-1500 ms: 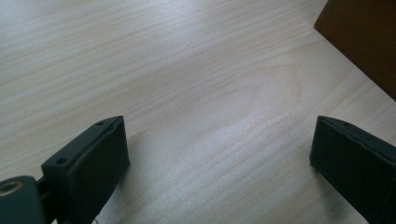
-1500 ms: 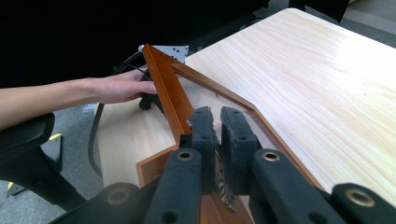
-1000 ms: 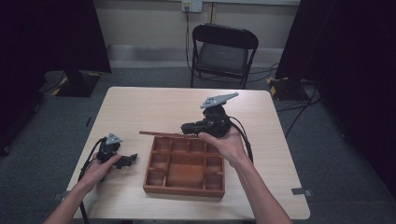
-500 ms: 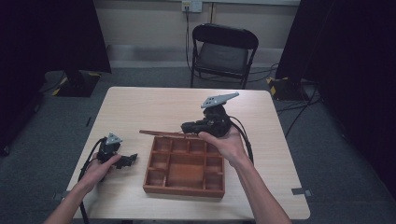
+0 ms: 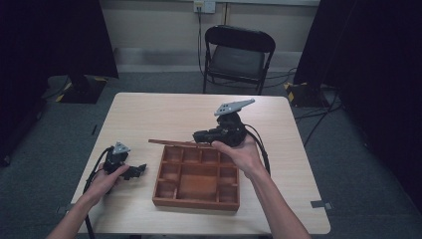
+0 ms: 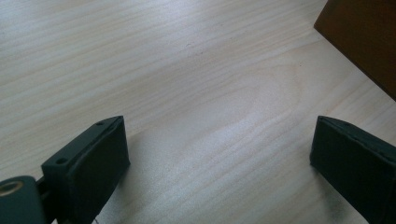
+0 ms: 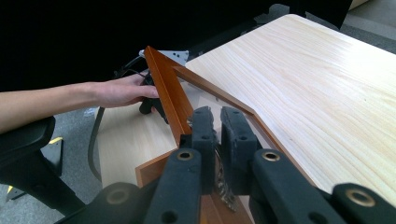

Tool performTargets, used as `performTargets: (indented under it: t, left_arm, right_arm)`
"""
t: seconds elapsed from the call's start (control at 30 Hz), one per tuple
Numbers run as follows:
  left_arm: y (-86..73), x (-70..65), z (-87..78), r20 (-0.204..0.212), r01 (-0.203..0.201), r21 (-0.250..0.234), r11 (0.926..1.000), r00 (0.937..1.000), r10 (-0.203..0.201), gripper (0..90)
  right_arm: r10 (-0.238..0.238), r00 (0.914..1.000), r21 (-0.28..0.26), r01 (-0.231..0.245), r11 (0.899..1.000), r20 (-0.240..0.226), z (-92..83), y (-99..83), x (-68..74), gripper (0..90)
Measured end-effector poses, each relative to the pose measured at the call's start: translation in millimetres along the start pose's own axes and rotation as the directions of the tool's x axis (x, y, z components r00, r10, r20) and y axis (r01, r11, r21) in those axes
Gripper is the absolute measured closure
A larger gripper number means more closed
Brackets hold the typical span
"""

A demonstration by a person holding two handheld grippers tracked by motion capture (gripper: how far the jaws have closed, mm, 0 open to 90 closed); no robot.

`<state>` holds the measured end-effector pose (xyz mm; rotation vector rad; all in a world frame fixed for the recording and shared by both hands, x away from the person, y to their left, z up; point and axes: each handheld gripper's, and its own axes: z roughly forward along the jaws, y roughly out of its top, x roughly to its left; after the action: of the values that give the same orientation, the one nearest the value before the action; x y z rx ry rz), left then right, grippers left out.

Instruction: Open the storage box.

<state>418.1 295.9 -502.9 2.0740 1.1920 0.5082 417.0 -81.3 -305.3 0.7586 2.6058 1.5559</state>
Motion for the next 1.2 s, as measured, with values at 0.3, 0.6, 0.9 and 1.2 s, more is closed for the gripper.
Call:
performTargets:
  t: [0.3, 0.6, 0.9, 1.2]
  left_arm:
    - [0.0, 0.0, 0.0, 0.000, 0.000, 0.000, 1.0000, 1.0000, 0.000, 3.8]
    - [0.0, 0.0, 0.0, 0.000, 0.000, 0.000, 1.0000, 1.0000, 0.000, 3.7]
    - [0.0, 0.0, 0.0, 0.000, 0.000, 0.000, 1.0000, 1.0000, 0.000, 3.8]
    - [0.0, 0.0, -0.1, 0.000, 0.000, 0.001, 1.0000, 1.0000, 0.000, 3.7]
  right_arm:
    - [0.002, 1.0000, 0.000, -0.002, 1.000, -0.001, 0.0, 0.2, -0.6, 84.8]
    - [0.004, 1.0000, 0.000, -0.004, 1.000, -0.002, 0.0, 0.2, -0.6, 84.8]
    - [0.005, 1.0000, 0.002, -0.005, 1.000, -0.004, 0.0, 0.3, -0.7, 84.8]
    - [0.008, 0.9999, 0.003, -0.008, 1.000, -0.007, -0.1, 0.2, -0.8, 84.8]
